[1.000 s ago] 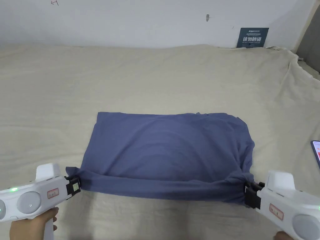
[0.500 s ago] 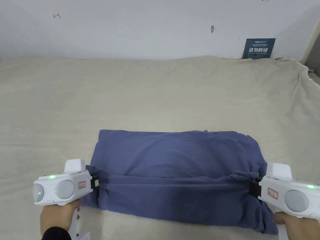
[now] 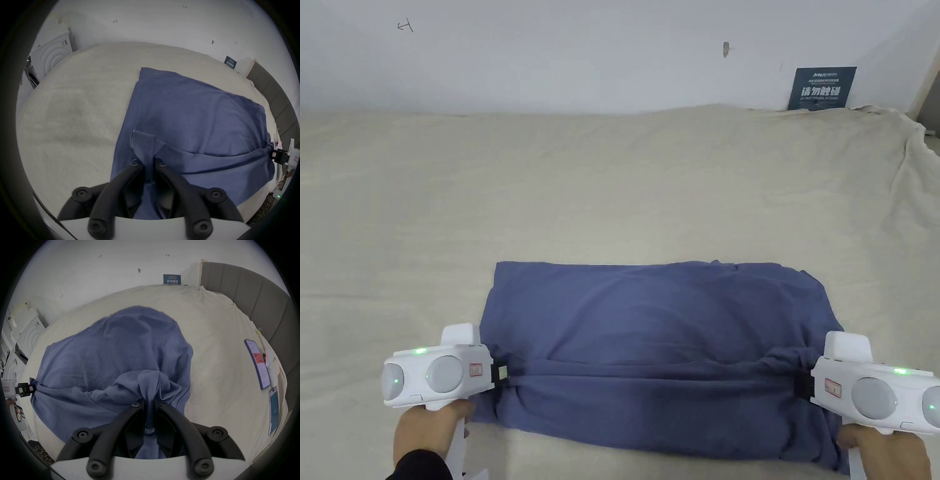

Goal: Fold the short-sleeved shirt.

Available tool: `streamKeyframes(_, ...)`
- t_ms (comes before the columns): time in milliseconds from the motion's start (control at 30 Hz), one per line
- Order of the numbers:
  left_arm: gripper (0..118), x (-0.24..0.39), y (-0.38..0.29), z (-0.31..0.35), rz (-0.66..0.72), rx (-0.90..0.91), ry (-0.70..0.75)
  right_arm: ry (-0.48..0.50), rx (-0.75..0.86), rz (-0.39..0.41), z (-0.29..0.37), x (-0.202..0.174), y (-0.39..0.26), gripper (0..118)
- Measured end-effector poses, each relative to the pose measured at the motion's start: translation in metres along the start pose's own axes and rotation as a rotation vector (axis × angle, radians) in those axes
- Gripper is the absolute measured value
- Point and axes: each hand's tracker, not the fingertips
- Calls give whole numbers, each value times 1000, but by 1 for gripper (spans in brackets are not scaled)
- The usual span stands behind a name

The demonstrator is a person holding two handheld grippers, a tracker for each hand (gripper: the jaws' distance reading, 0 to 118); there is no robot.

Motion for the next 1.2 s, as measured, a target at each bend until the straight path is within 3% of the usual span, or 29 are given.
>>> streamKeyframes(33, 34, 2, 2, 7, 8, 6, -3, -13, 36, 11, 8, 4, 3, 23)
streamKeyframes(67, 58, 4, 3, 15, 29, 28, -2, -23, 74, 26, 19, 2, 5, 41)
streamKeyframes(133, 89, 5, 6, 37, 46, 104, -18, -19, 144, 42, 44, 0, 9, 79)
streamKeyframes(167, 100, 7, 7, 50, 44, 147, -30, -15, 191, 41, 55, 6, 11, 82)
streamKeyframes(433, 101, 19, -19, 144, -38, 375, -12, 18, 469, 57, 169, 4, -4, 82)
streamKeyframes(533, 96, 19, -40, 164, -50, 401, 17, -11, 540, 64, 195, 4, -21, 80)
streamKeyframes(633, 66, 18, -63, 178, -57, 457, 25, -36, 578, 75, 207, 9, -40, 73)
streamKeyframes(700, 44, 17, -78, 185, -58, 493, 22, -40, 603, 68, 211, 11, -52, 57)
streamKeyframes(733, 36, 17, -84, 186, -60, 503, 18, -43, 613, 66, 213, 12, -57, 39)
streamKeyframes(767, 23, 17, -89, 188, -65, 503, 12, -52, 618, 65, 214, 12, -61, 29)
streamKeyframes(833, 15, 16, -98, 189, -59, 528, -15, -74, 640, 79, 211, 15, -68, 16)
streamKeyframes(867, 6, 16, -103, 190, -53, 534, -37, -84, 645, 91, 211, 15, -70, 0)
streamKeyframes(900, 0, 16, -105, 188, -47, 535, -48, -72, 647, 94, 211, 17, -72, 0)
streamKeyframes(1200, 0, 14, -92, 184, -41, 492, -51, -56, 641, 75, 202, 23, -66, 0)
